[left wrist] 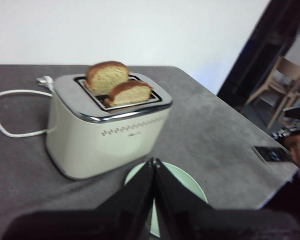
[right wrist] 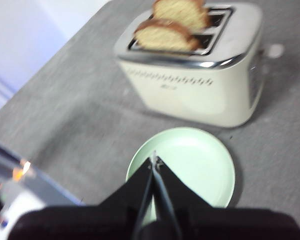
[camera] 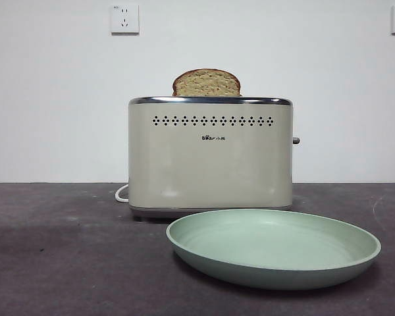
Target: Take the bread from the toaster,put the bread on the plate,put the plate on the table
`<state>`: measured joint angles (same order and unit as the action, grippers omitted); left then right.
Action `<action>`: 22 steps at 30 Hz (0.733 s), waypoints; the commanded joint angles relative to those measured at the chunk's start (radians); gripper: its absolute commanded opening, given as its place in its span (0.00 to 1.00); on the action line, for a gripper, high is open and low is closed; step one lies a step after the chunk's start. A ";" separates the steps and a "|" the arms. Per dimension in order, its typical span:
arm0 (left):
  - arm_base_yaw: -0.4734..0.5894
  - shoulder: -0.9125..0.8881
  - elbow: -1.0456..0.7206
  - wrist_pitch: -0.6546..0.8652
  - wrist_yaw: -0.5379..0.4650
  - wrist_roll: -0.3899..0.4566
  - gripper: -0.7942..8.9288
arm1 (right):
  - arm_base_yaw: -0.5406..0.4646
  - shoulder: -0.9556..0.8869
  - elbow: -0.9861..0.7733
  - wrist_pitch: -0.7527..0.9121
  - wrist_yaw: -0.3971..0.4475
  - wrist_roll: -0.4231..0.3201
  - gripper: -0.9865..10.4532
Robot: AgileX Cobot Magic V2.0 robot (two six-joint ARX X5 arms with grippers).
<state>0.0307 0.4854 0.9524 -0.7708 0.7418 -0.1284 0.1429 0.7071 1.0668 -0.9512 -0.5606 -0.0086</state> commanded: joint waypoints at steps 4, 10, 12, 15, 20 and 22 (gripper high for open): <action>-0.013 0.019 0.045 -0.046 0.020 0.054 0.07 | 0.029 0.016 0.040 -0.082 -0.016 -0.093 0.08; -0.012 0.019 0.045 -0.047 0.020 0.049 0.28 | 0.036 0.015 0.040 -0.082 -0.016 -0.093 0.16; -0.013 0.019 0.045 -0.047 0.020 0.050 0.56 | 0.036 0.016 0.040 -0.082 -0.016 -0.092 0.37; -0.013 0.019 0.045 -0.046 0.020 0.051 0.67 | 0.036 0.016 0.040 -0.082 -0.012 -0.085 0.65; -0.013 0.019 0.045 -0.041 0.020 0.063 0.67 | 0.036 0.016 0.040 -0.082 -0.010 -0.084 0.66; -0.013 0.023 0.045 -0.031 0.020 0.078 0.67 | 0.036 0.016 0.040 -0.082 -0.010 -0.084 0.66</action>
<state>0.0204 0.5072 0.9962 -0.8143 0.7551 -0.0761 0.1768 0.7231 1.1034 -1.0367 -0.5728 -0.0937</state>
